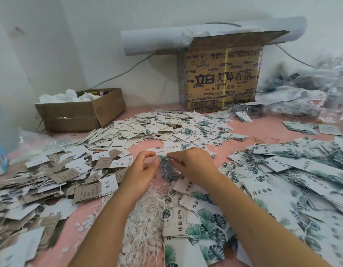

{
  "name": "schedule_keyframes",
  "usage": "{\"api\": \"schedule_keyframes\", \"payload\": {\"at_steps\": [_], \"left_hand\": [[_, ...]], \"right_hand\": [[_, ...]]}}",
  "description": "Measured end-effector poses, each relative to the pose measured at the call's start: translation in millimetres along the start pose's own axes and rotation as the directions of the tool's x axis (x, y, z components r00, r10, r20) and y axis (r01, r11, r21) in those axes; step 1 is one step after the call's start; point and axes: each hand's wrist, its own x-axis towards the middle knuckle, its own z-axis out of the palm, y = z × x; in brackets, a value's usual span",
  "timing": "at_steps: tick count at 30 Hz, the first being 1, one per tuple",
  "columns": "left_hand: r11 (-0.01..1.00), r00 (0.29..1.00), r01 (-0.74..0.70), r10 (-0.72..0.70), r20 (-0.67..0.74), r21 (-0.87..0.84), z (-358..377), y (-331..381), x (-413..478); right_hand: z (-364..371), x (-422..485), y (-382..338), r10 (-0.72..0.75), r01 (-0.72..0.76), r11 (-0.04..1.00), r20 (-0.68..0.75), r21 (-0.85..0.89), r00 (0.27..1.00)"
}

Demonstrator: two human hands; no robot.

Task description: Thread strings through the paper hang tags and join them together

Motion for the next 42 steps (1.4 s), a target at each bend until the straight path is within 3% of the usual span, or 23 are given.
{"api": "schedule_keyframes", "payload": {"at_steps": [2, 5, 17, 22, 29, 36, 42], "left_hand": [[0.999, 1.0, 0.007, -0.008, -0.017, -0.036, 1, -1, -1], [0.991, 0.999, 0.035, -0.038, -0.024, -0.129, 1, -3, -1], [0.977, 0.999, 0.033, -0.035, -0.01, -0.21, 3, -10, 2], [0.978, 0.999, 0.042, -0.046, -0.012, -0.203, 4, -11, 3], [0.978, 0.998, 0.057, -0.06, -0.006, -0.2, 5, -14, 5], [0.995, 0.997, 0.076, -0.075, 0.03, -0.066, 16, -19, 0], [0.998, 0.999, 0.045, -0.045, 0.015, 0.045, 20, -20, -1]], "right_hand": [[-4, -1, -2, -0.098, 0.099, 0.995, -0.048, 0.012, 0.994], [-7, 0, -5, -0.134, 0.134, 0.991, -0.048, -0.014, 0.99], [-3, 1, -2, 0.109, -0.105, 0.983, 0.02, -0.151, 0.994], [-3, 1, -1, 0.153, -0.144, 0.983, 0.085, -0.111, 0.984], [-5, 0, 5, 0.179, -0.178, 0.984, 0.018, -0.025, 0.984], [-5, 0, 10, 0.168, -0.168, 0.985, 0.019, 0.023, 0.986], [-4, -1, 12, 0.201, -0.18, 0.972, -0.141, 0.153, 0.969]]}}
